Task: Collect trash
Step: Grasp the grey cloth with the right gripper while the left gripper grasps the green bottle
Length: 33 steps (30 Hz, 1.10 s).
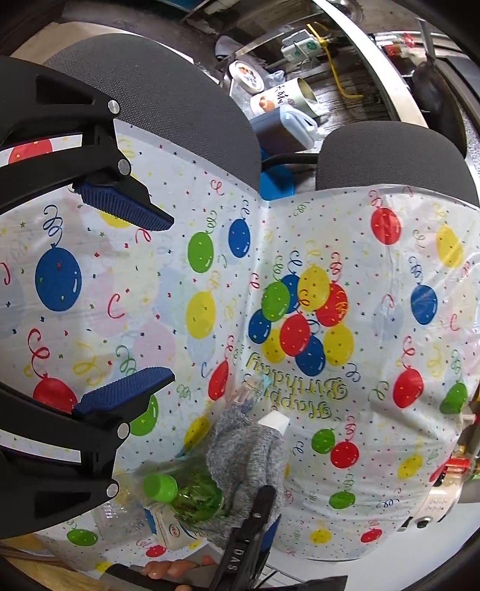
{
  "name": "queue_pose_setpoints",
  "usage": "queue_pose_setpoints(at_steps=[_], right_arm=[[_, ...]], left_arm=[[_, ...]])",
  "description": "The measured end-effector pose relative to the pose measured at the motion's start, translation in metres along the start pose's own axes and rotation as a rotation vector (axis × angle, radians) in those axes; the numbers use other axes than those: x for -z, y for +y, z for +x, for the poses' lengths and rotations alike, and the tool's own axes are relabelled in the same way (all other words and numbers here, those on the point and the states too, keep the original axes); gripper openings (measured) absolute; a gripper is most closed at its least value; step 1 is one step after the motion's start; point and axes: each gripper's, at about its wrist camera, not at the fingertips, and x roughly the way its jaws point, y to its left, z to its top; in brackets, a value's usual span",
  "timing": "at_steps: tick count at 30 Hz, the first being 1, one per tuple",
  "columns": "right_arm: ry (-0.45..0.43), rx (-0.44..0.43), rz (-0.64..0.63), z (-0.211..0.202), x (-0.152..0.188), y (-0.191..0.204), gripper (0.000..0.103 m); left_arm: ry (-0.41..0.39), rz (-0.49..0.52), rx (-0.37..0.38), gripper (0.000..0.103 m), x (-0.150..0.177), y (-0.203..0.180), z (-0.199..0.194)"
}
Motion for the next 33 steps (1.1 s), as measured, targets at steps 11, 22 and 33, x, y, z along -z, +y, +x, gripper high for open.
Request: queue_pose_setpoints(at_steps=[11,22,33], right_arm=[[-0.074,0.100,-0.129,-0.022,0.003,0.022,0.016],[-0.385,0.292,0.079,-0.178,0.027,-0.001,0.015],[-0.329,0.509,0.243,-0.218,0.131,-0.049,0.015]], left_arm=[[-0.010,-0.028,0.002,0.077,0.005,0.006,-0.013],[-0.040,0.055,0.094,0.083,0.013,-0.038,-0.043],[-0.052,0.240,0.226,0.090,-0.016,-0.152,-0.031]])
